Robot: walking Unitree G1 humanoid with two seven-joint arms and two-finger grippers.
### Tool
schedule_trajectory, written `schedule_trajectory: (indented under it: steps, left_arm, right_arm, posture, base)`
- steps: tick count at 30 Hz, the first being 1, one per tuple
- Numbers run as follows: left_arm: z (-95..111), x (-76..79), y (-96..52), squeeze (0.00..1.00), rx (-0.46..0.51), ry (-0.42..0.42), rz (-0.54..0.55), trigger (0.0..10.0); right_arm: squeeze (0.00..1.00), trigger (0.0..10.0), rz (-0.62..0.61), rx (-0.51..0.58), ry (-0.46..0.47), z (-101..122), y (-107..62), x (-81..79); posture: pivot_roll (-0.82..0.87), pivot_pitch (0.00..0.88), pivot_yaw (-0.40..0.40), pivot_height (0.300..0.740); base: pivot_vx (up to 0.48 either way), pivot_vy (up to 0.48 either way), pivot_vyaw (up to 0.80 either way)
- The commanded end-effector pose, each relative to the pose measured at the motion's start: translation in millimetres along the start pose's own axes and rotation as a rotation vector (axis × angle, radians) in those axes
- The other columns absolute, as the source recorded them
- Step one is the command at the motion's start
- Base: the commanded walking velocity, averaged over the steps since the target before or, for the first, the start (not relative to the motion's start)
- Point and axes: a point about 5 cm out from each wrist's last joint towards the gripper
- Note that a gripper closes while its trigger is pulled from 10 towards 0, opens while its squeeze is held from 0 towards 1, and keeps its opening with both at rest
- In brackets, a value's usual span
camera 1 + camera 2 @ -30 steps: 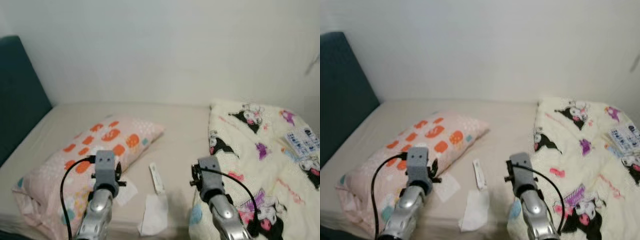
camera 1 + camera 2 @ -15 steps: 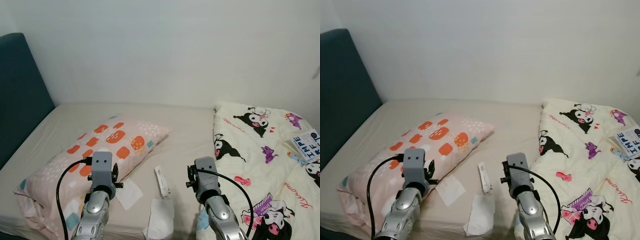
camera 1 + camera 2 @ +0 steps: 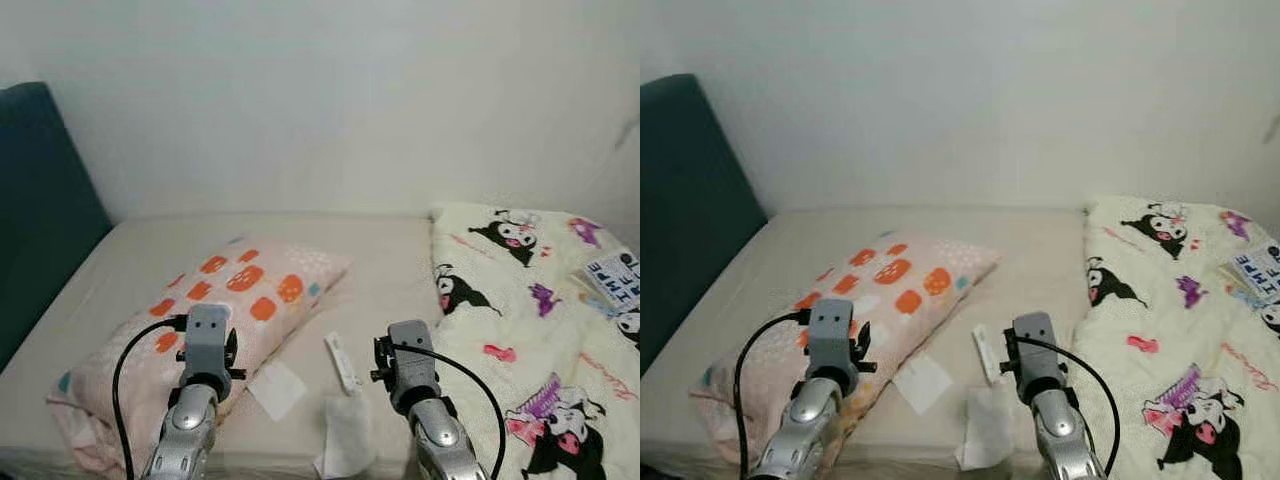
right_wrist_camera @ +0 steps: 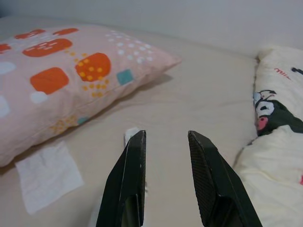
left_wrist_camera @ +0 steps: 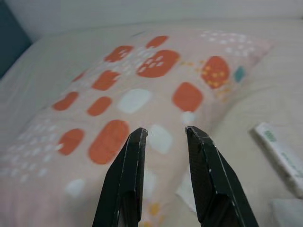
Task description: Clean up the room
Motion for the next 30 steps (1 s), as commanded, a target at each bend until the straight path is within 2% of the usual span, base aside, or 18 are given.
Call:
schedule_trajectory:
  steps: [1, 6, 7, 10, 21, 30]
  left_arm:
    - [-1, 0.4, -1.5, 0.0, 0.004, 0.021, -0.006, 10.0]
    - [-1, 3.8, -2.0, 0.0, 0.007, 0.065, -0.021, 10.0]
    - [-3, 3.8, -1.9, 0.0, -0.014, 0.035, -0.016, 10.0]
    - [-5, 3.8, -1.4, 0.0, -0.035, 0.014, -0.015, 10.0]
    - [-5, 8.5, 0.4, 0.0, -0.041, 0.006, -0.018, 10.0]
    - [-7, 9.3, -0.6, 0.0, -0.049, 0.014, -0.027, 10.0]
  right_arm:
    - [0.0, 10.0, -0.009, 0.003, 0.007, 0, -0.7, 1.4]
    - [0.0, 10.0, -0.009, 0.003, 0.007, 0, -0.7, 1.2]
    - [0.0, 10.0, -0.01, 0.002, 0.008, 0, -0.7, 1.2]
    - [0.0, 10.0, -0.011, -0.001, 0.01, 0, -0.7, 1.4]
    - [0.0, 10.0, -0.002, -0.052, 0.025, -3, 2.2, 3.3]
    - [0.0, 10.0, 0.017, -0.104, 0.009, -10, 0.0, -0.2]
  posture:
    - [-0.02, 0.033, 0.005, 0.74]
    - [-0.02, 0.032, 0.005, 0.74]
    - [-0.02, 0.034, 0.006, 0.74]
    - [-0.02, 0.034, 0.006, 0.74]
    - [-0.05, 0.05, -0.024, 0.74]
    - [-0.05, 0.06, 0.0, 0.74]
  base:
    - [0.0, 0.0, 0.0]
    - [0.0, -0.384, 0.0]
    - [0.0, 0.0, 0.0]
    - [0.0, 0.0, 0.0]
    - [0.0, 0.0, 0.0]
    - [0.0, 0.0, 0.0]
Point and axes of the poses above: a point about 5 cm out from each wrist's last joint towards the gripper, its own y axis pointing out of the wrist towards the gripper, its own z axis along the axis of the wrist's last joint, x = y × z
